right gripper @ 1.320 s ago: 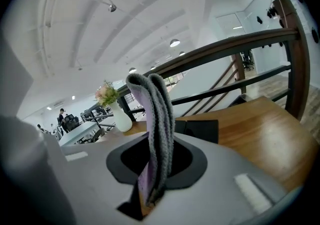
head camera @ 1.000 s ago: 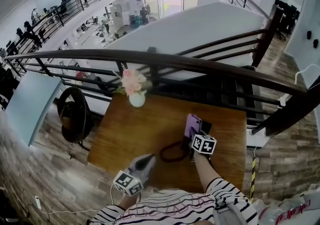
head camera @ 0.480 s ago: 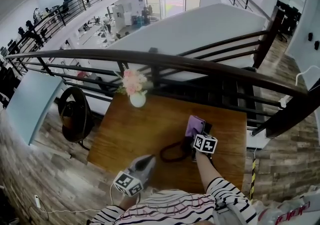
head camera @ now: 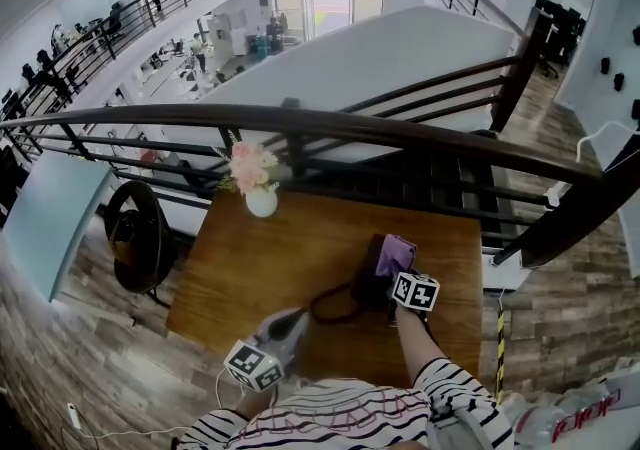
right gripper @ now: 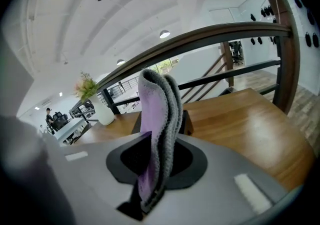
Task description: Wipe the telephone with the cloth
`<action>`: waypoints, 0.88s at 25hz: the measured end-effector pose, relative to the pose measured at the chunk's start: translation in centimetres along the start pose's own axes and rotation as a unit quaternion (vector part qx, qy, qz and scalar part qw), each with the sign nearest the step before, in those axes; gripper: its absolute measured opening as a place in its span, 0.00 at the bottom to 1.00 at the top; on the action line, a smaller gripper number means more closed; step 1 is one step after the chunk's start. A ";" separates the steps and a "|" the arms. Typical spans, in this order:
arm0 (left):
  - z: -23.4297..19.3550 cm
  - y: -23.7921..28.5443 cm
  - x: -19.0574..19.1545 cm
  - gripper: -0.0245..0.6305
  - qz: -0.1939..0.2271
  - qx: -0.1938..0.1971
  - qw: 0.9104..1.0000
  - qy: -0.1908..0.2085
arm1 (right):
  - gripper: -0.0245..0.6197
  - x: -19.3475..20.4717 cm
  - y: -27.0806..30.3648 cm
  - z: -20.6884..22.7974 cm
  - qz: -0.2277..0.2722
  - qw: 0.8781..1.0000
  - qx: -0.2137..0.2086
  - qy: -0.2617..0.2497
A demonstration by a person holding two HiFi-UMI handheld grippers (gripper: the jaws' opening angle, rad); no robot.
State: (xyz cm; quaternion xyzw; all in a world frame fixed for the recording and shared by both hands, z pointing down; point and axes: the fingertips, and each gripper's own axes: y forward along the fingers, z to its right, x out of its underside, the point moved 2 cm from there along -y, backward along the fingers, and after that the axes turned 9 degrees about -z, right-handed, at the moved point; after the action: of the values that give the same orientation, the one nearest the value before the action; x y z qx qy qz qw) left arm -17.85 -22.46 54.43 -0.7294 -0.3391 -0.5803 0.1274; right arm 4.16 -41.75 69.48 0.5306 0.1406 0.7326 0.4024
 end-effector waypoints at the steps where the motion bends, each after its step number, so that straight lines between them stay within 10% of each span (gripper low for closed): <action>1: 0.1 0.2 0.0 0.04 -0.001 0.005 1.000 0.001 | 0.13 0.1 -0.3 0.6 0.002 1.000 0.005 0.002; 22: 1.1 3.4 -0.3 0.04 -0.010 0.062 0.998 0.013 | 0.13 0.1 -4.1 1.6 0.045 0.999 0.015 0.017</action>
State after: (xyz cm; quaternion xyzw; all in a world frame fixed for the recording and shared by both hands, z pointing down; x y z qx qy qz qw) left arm -14.88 -24.46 54.55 -0.7092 -0.3795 -0.5690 0.1711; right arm 7.40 -39.44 67.62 0.5303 0.1343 0.7566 0.3582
